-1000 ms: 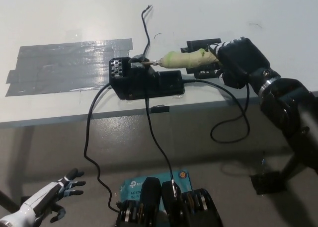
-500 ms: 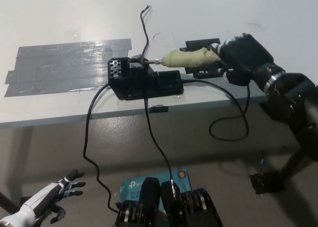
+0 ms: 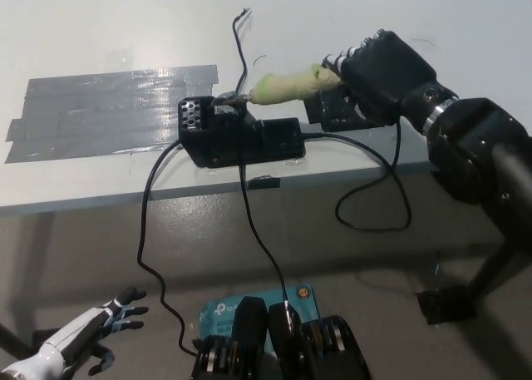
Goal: The robot uses its right hand to grab and lift the soldering gun kept on the middle of the table and puts it in its base
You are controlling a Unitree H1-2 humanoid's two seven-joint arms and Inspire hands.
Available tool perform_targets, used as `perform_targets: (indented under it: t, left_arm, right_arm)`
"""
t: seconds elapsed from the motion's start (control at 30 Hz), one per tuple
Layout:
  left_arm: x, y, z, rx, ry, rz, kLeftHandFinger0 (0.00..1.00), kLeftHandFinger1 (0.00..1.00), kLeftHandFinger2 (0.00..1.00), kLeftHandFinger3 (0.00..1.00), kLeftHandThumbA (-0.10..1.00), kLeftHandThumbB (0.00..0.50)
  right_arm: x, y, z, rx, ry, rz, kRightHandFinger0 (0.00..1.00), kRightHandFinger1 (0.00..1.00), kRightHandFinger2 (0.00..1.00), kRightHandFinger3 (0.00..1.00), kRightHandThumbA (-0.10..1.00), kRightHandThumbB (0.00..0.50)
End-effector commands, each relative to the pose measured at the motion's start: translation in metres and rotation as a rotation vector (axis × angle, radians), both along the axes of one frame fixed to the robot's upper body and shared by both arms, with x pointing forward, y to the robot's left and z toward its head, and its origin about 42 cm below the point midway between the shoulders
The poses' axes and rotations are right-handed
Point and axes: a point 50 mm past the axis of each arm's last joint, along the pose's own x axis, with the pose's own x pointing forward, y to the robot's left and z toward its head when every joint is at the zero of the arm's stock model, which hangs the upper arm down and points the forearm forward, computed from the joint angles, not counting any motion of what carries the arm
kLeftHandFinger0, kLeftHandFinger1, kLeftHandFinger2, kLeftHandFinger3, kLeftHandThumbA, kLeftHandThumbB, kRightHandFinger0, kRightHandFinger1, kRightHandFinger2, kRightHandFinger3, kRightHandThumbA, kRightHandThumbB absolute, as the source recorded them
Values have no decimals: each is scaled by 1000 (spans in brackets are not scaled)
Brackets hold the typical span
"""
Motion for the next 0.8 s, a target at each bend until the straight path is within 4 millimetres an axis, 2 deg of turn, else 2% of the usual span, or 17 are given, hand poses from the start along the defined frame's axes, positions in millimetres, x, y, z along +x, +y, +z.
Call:
perform_targets:
  t: [0.0,0.03,0.07,0.1,0.13,0.17,0.2,0.23,0.3,0.33,0.37,0.4,0.47,0.53,0.63,0.77]
  left_arm:
    - [5,6,16,34,-44,-23,872,931,957,1000,1000,98]
    - [5,6,16,35,-45,-24,874,931,957,1000,1000,98]
    - [5,6,15,32,-43,-26,875,929,955,1000,1000,99]
    - [5,5,15,31,-41,-23,876,928,953,1000,1000,99]
    - [5,5,15,26,-40,-24,869,920,954,1000,1000,109]
    - [5,5,15,24,-39,-25,860,913,956,1000,1000,108]
    - [5,5,15,25,-38,-26,859,913,959,1000,1000,113]
    - [6,3,16,30,-36,-28,860,917,962,1000,1000,106]
    - [6,3,17,35,-37,-35,875,932,971,1000,1000,112]
    - [6,3,17,30,-33,-28,876,927,961,1000,1000,114]
    - [7,2,17,30,-35,-29,877,929,960,1000,1000,103]
    - [8,2,18,31,-38,-30,879,932,959,1000,1000,100]
    - [8,1,18,23,-46,-34,857,916,946,1000,1000,87]
    - [8,1,18,22,-42,-31,856,915,942,1000,1000,97]
    - [9,2,18,27,-45,-36,860,918,937,1000,1000,109]
    - [9,2,18,22,-39,-34,867,917,941,1000,1000,128]
  right_arm:
    - [7,-8,33,-77,-125,50,0,0,146,298,-100,0]
    - [8,-9,33,-81,-120,45,0,0,145,297,-100,0]
    - [8,-12,32,-86,-116,41,0,0,147,231,-100,1]
    - [9,-14,31,-89,-108,38,0,0,145,223,-100,0]
    - [9,-16,29,-115,-115,35,0,0,162,256,-100,47]
    - [9,-17,28,-127,-118,35,0,0,66,268,-100,53]
    - [9,-17,27,-126,-113,31,0,0,37,266,-100,2]
    - [8,-20,26,-136,-116,29,0,0,3,216,-92,0]
    - [8,-20,25,-137,-124,36,0,0,11,209,-100,14]
    - [9,-19,25,-136,-128,45,0,0,66,230,-100,29]
    - [9,-17,27,-137,-119,33,0,0,127,313,-100,6]
    - [9,-17,29,-137,-117,27,0,0,135,351,-100,0]
    - [11,-14,33,-141,-139,48,0,0,124,322,-100,0]
    - [11,-11,37,-116,-130,46,0,0,1,268,-100,0]
    - [13,-8,39,-111,-135,40,0,0,0,323,-100,5]
    - [12,-9,39,-109,-128,27,0,0,26,221,-100,0]
